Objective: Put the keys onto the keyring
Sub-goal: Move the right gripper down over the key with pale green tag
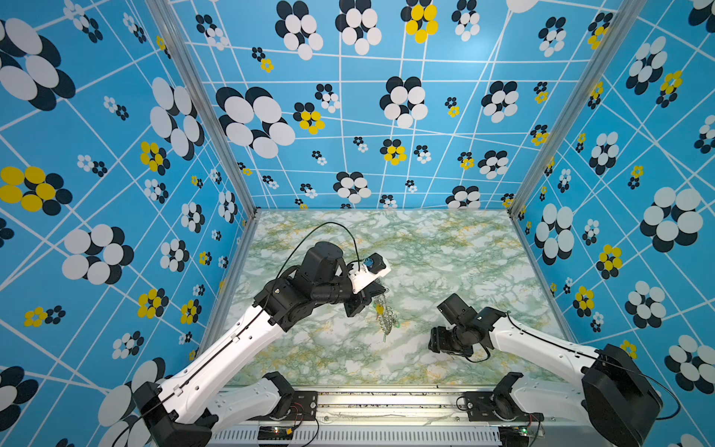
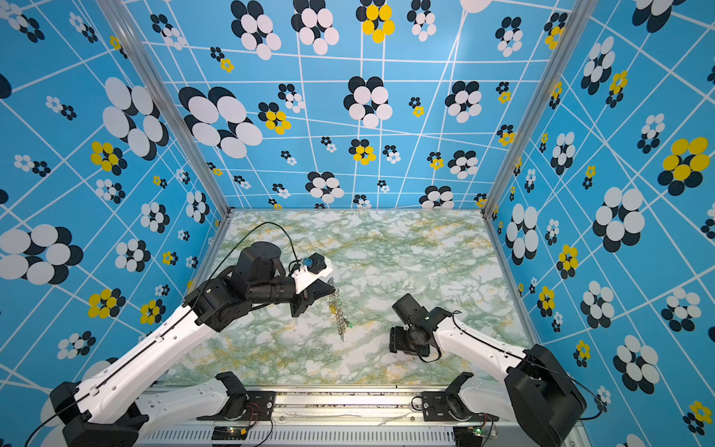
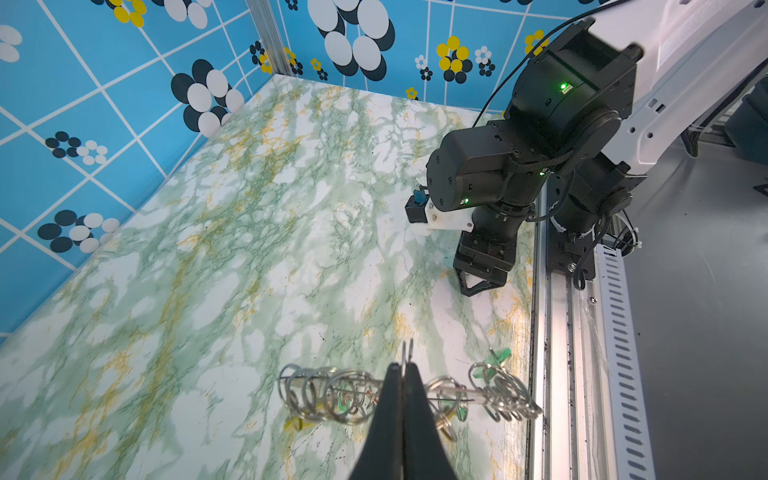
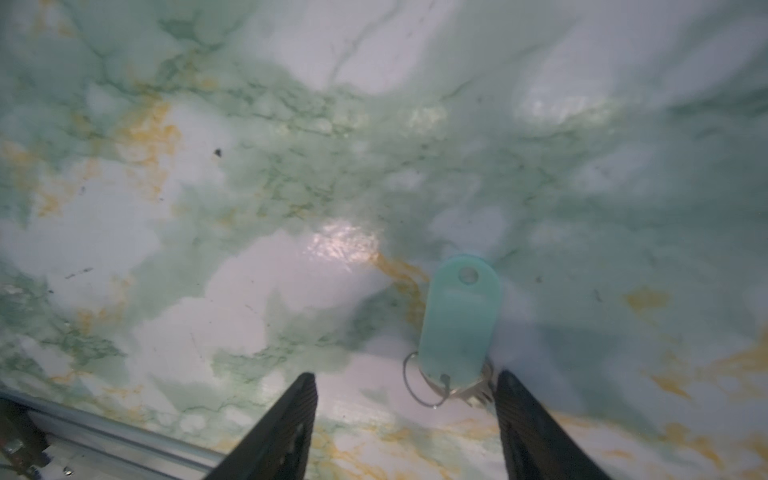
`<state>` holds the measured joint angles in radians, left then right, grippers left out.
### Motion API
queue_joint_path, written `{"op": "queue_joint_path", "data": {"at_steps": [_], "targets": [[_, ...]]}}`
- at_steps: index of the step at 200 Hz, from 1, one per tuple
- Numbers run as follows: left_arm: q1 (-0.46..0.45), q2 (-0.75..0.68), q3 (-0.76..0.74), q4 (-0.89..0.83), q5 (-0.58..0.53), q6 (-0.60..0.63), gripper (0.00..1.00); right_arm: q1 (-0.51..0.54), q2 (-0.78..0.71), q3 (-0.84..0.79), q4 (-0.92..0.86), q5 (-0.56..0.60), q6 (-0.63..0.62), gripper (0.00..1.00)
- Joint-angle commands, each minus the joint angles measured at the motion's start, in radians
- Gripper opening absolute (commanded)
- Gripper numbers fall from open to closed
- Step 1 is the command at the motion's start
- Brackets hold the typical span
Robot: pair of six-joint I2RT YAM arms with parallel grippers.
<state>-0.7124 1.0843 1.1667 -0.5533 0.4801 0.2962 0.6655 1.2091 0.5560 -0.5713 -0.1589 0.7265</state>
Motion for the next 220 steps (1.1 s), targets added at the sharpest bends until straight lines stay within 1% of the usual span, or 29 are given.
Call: {"op": "queue_joint_path", "data": {"at_steps": [1,30,51,57,67,89,99,120,138,164,185,203,220], "targets": [[0.008,-0.026,0.003,0.035,0.023,-0.014,0.0,0.005,0.018,-0.039,0.074,-0.116,0.054,0.71],[0.009,-0.038,-0.006,0.041,0.017,-0.018,0.0,0.005,0.049,-0.025,0.123,-0.179,0.055,0.72],[0.009,-0.043,-0.007,0.047,0.018,-0.027,0.0,0.011,0.073,0.005,0.112,-0.18,0.027,0.73],[0.008,-0.045,-0.007,0.046,0.016,-0.029,0.0,0.012,0.069,0.017,0.086,-0.166,0.01,0.73],[0.008,-0.049,-0.003,0.041,0.012,-0.031,0.0,0.016,0.042,0.038,0.031,-0.124,-0.021,0.7],[0.008,-0.06,-0.004,0.038,0.006,-0.034,0.0,0.031,-0.043,0.083,-0.09,0.006,-0.108,0.57],[0.009,-0.061,-0.007,0.039,0.006,-0.034,0.0,0.048,-0.068,0.103,-0.128,0.06,-0.149,0.54],[0.008,-0.057,-0.008,0.043,0.011,-0.037,0.0,0.117,-0.085,0.127,-0.144,0.143,-0.234,0.52],[0.007,-0.058,-0.007,0.046,0.012,-0.041,0.0,0.179,-0.083,0.125,-0.128,0.216,-0.277,0.51],[0.006,-0.068,-0.004,0.04,0.008,-0.043,0.0,0.195,-0.09,0.078,-0.079,0.251,-0.276,0.5],[0.005,-0.076,-0.004,0.032,0.005,-0.044,0.0,0.195,-0.117,0.032,-0.03,0.277,-0.242,0.45],[0.005,-0.083,-0.008,0.031,0.001,-0.046,0.0,0.197,-0.132,0.01,0.014,0.272,-0.233,0.39],[0.005,-0.087,-0.013,0.033,0.003,-0.046,0.0,0.196,-0.111,-0.001,0.031,0.256,-0.225,0.35]]}}
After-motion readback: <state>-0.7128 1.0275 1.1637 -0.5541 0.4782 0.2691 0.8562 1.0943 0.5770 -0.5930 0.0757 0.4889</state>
